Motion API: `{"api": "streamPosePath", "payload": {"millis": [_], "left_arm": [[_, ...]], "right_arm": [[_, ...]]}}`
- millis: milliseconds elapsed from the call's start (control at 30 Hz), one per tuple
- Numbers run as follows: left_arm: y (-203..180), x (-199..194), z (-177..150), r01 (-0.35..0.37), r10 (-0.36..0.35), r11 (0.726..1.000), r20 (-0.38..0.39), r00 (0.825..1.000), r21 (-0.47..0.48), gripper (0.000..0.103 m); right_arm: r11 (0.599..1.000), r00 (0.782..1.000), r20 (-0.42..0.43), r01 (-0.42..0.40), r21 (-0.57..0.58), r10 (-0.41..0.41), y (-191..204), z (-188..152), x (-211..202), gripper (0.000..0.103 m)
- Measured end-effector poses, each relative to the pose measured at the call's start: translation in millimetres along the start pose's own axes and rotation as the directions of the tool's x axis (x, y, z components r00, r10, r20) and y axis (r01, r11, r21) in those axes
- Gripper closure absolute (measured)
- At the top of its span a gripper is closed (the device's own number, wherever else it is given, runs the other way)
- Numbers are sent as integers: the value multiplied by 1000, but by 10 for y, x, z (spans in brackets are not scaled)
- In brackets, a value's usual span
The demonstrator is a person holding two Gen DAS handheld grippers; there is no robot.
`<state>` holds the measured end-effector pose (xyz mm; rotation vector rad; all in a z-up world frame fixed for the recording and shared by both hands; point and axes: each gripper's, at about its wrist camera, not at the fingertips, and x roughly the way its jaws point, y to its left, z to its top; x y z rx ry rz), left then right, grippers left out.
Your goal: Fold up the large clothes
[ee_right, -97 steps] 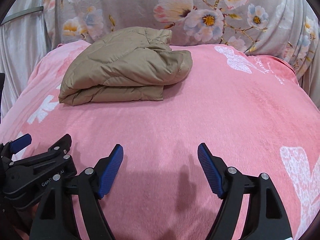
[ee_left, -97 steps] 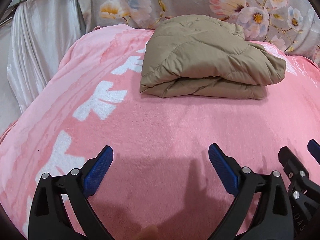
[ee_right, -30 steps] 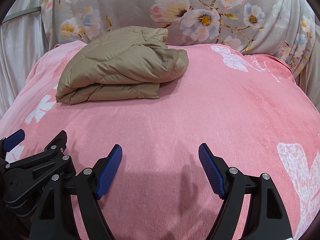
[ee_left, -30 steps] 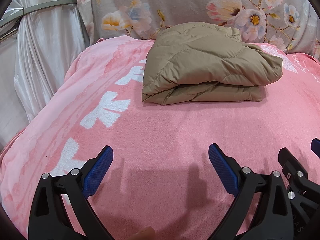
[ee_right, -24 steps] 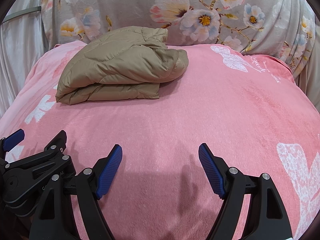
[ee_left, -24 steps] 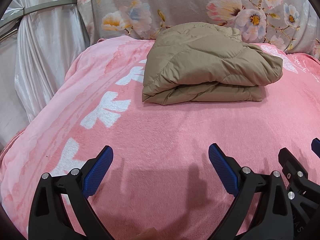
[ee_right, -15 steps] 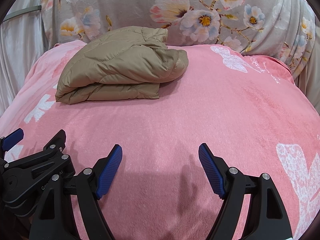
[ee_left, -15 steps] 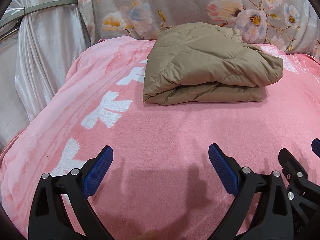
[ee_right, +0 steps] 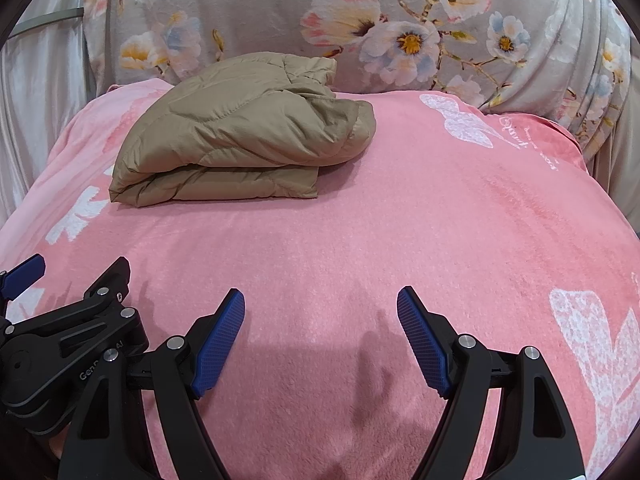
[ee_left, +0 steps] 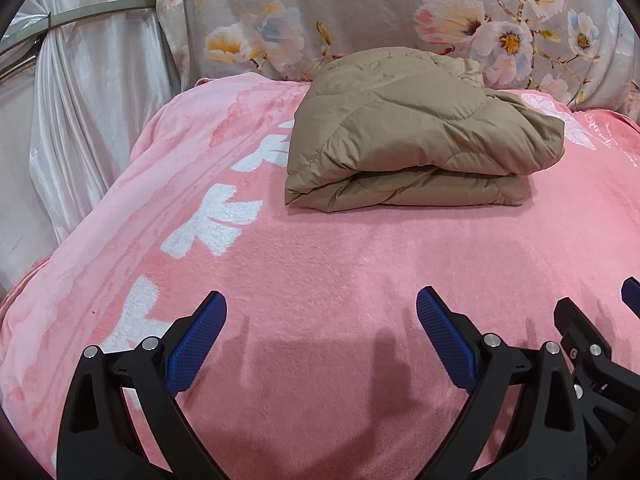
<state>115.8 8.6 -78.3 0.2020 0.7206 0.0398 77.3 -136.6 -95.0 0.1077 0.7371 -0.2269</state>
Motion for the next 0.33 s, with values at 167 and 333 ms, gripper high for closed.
{"api": "streamPosePath", "payload": {"millis": [167,333], "left_arm": [[-30,-16,-20,-3,3,1000,3,1000,2,11],[-36,-3,-20,-5,5,1000,7,1000,4,12]], "right_arm": [[1000,1000,1,2,0,-2,-7,1,2,27],[1000,1000,3,2,-2,-2,-37,8,7,27]]}}
